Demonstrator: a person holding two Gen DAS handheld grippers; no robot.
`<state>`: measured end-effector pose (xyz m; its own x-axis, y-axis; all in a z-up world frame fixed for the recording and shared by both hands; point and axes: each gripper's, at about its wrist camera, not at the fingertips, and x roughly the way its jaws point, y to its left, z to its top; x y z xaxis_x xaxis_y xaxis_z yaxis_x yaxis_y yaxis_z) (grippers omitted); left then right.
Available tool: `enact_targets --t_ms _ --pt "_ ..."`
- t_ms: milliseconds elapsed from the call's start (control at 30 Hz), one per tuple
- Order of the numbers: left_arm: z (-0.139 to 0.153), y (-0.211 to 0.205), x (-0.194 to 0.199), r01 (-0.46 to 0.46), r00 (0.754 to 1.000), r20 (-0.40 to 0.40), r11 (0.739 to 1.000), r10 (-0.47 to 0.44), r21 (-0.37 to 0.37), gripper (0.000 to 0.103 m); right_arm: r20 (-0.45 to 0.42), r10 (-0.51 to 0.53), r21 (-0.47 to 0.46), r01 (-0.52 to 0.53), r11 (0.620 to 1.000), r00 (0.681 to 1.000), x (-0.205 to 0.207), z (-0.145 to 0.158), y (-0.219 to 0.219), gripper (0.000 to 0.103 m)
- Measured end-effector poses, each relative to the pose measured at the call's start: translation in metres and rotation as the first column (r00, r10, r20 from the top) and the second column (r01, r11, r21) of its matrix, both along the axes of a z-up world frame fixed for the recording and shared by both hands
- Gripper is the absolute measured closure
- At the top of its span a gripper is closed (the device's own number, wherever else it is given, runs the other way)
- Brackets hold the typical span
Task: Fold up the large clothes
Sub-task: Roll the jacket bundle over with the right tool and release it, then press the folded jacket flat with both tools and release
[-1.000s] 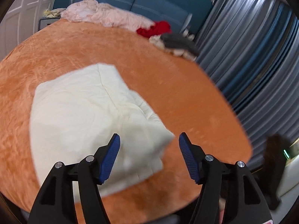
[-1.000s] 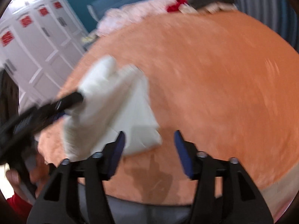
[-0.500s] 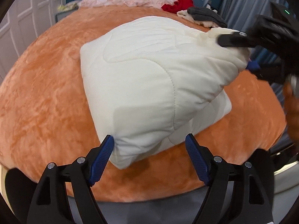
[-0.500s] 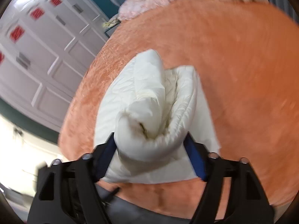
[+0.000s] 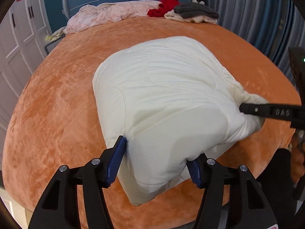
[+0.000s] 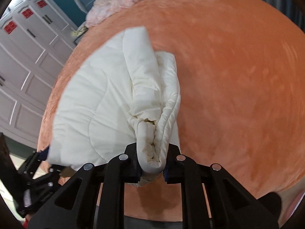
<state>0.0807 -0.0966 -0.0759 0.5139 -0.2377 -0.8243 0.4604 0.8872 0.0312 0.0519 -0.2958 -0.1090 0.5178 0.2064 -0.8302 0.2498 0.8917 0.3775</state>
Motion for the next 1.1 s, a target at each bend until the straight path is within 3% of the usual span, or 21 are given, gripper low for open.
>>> enact_targets --t_ms 267,400,467,533,600,667,733,767,833,900,967,1100 --pt "-0.026 0.016 0.029 0.047 0.999 -0.018 0.999 -0.046 0.024 0.043 -0.038 -0.081 0.022 0.082 0.996 0.996 0.012 -0.024 0.026 0.088" --pt "-0.021 0.035 0.054 0.053 0.999 0.003 0.997 -0.054 0.062 0.043 -0.055 -0.090 0.159 0.097 0.982 0.994 0.014 -0.025 0.036 0.088" --pt "-0.023 0.046 0.067 0.054 0.998 -0.031 0.998 -0.053 0.042 0.043 -0.044 -0.064 0.124 0.069 0.990 0.997 0.019 -0.027 0.050 0.088" --pt "-0.029 0.044 0.061 0.072 0.997 -0.017 0.995 -0.071 0.065 0.042 -0.034 -0.060 0.104 0.063 0.993 0.998 0.024 -0.035 0.048 0.087" --pt "-0.031 0.041 0.044 0.070 0.997 0.025 0.991 -0.073 0.112 0.041 -0.014 -0.050 0.180 0.051 0.982 0.999 0.023 -0.048 0.035 0.087" --pt "-0.026 0.048 0.033 0.026 1.000 0.014 0.996 -0.027 0.080 0.042 0.006 -0.035 0.251 0.032 0.967 0.999 0.017 -0.049 0.025 0.081" --pt "-0.011 0.066 0.022 -0.035 0.999 -0.036 0.999 0.034 -0.024 0.044 0.008 -0.019 0.285 0.016 0.958 1.000 0.004 -0.040 0.013 0.072" --pt "-0.002 0.077 0.016 -0.057 0.996 -0.068 0.995 0.052 -0.083 0.044 0.001 -0.023 0.255 0.022 0.967 1.000 -0.005 -0.030 0.009 0.059" --pt "0.011 0.090 0.007 -0.086 0.994 -0.084 0.987 0.075 -0.136 0.044 0.001 -0.018 0.171 0.017 0.985 1.000 -0.022 -0.008 0.004 0.057" --pt "0.032 0.100 0.001 -0.106 0.994 -0.051 0.984 0.100 -0.140 0.044 0.002 -0.015 0.044 0.015 0.999 1.000 -0.034 0.014 0.005 0.067" --pt "0.047 0.101 0.006 -0.122 0.993 -0.023 0.984 0.120 -0.130 0.044 0.011 -0.016 -0.079 0.017 0.997 1.000 -0.038 0.033 0.020 0.099" --pt "0.077 0.086 0.044 -0.170 0.983 0.048 0.975 0.179 -0.142 0.044 0.108 0.034 -0.147 -0.018 0.989 0.994 -0.025 0.070 0.041 0.100"
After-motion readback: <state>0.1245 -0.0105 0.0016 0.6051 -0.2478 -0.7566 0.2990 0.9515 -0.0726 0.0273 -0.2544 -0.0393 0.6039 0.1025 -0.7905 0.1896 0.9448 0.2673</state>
